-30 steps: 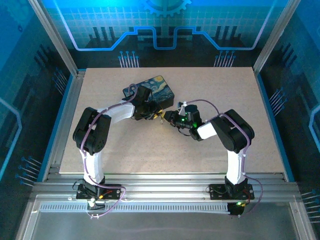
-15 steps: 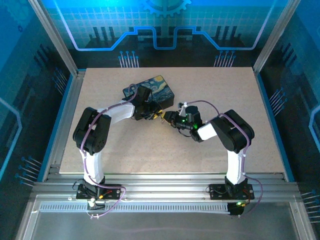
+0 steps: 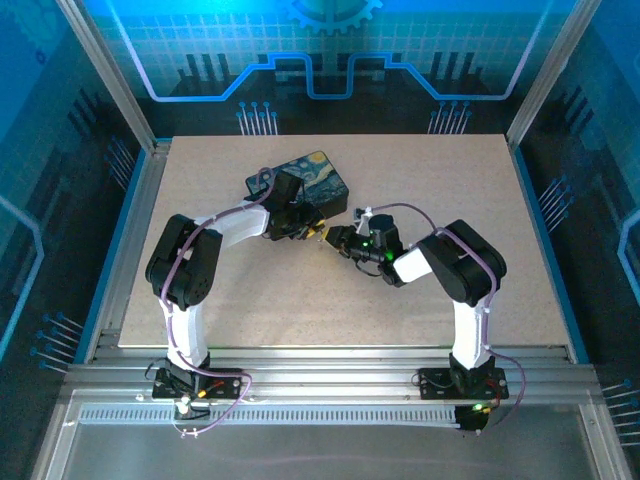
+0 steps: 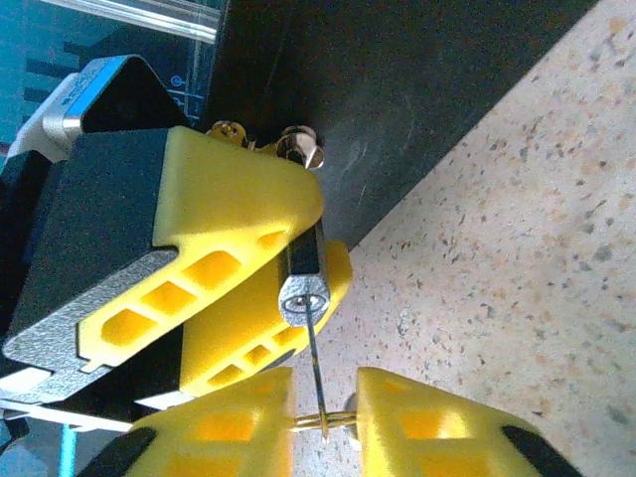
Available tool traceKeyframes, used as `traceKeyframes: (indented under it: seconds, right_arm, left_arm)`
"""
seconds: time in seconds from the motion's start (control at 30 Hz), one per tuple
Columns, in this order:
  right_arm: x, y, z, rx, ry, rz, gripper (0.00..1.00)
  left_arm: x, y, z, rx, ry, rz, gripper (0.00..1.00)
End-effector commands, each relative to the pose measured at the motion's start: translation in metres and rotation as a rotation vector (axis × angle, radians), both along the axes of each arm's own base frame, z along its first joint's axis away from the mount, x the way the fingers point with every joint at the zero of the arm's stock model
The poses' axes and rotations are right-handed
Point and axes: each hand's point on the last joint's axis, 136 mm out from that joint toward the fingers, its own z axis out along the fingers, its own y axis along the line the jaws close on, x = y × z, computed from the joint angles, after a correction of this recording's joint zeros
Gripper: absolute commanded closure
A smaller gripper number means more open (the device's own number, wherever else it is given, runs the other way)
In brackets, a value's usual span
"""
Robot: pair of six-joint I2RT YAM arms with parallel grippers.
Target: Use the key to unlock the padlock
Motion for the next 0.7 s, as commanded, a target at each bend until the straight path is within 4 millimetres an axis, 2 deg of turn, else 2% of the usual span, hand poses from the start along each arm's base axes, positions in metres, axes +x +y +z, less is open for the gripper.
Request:
traceKeyframes:
  seconds: [0.0,0.17,0.23,0.4,0.6,0.67]
  right_arm:
    - [0.002,0.008,-0.001,0.001,-0.022,0.012,0.81]
    - [0.005,0.008,-0.003,-0.008,-0.026,0.004,0.97]
    - [0.007,0.004,-0.006,-0.019,-0.016,-0.012,1.00]
    - [0.015,-0.006,-0.008,-0.012,-0.011,-0.053,1.00]
    - [0.026,0.010,0.020,0.018,-0.154,0.000,1.00]
    - [0.029,0.010,0.016,-0.048,-0.147,0.007,1.00]
  left_arm:
    - [-0.033,0.006,-0.040,0.029,0.198,0.016,1.00]
    - [-0.035,0.008,-0.043,0.038,0.203,0.017,1.00]
    - [-0.036,0.008,-0.044,0.042,0.204,0.015,1.00]
    - [-0.042,0.006,-0.048,0.050,0.216,0.008,1.00]
    - [-0.049,-0.005,-0.054,0.046,0.232,-0.023,1.00]
    - [-0.053,-0.007,-0.055,0.050,0.237,-0.033,1.00]
